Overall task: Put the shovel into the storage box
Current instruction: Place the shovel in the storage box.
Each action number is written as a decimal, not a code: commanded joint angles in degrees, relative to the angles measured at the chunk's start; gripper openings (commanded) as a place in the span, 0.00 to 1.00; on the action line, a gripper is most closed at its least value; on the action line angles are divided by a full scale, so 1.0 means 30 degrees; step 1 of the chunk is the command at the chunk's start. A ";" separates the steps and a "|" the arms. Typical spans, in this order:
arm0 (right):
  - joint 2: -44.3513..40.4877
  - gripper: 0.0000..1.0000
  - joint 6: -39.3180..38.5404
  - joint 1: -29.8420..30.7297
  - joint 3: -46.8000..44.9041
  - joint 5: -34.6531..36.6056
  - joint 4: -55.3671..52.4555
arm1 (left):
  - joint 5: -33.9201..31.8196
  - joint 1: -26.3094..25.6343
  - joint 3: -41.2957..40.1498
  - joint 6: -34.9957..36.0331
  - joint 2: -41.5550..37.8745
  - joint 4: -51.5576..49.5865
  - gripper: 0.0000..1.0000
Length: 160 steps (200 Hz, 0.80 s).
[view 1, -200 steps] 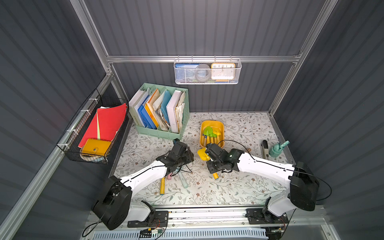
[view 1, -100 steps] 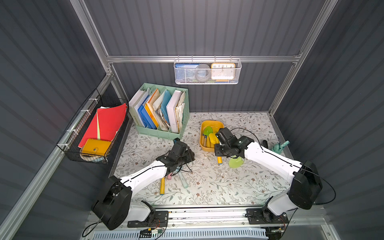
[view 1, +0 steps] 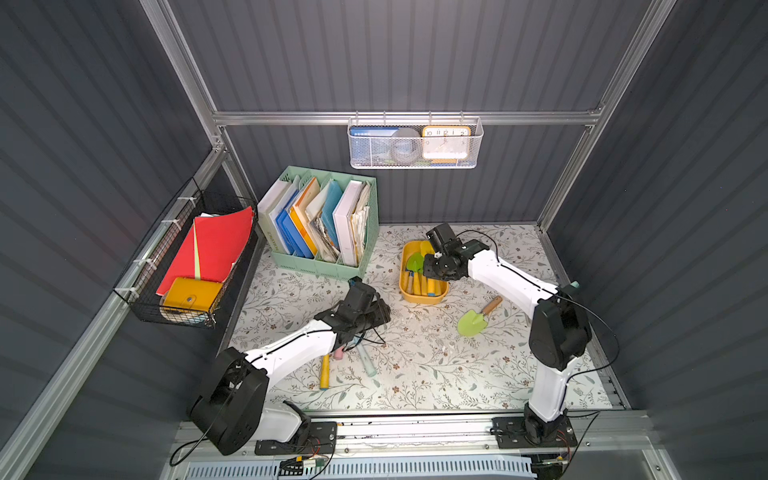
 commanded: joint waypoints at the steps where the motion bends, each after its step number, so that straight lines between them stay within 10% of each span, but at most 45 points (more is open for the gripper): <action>1: 0.0914 0.10 0.0460 -0.0220 0.0938 0.0010 -0.0377 | 0.0158 -0.0040 0.0270 0.0171 0.0158 0.0082 0.64; 160: 0.4202 0.13 0.0732 -0.0839 0.2889 -0.0528 -0.0933 | 0.0562 -0.0040 -0.0109 0.0115 0.0724 0.0082 0.64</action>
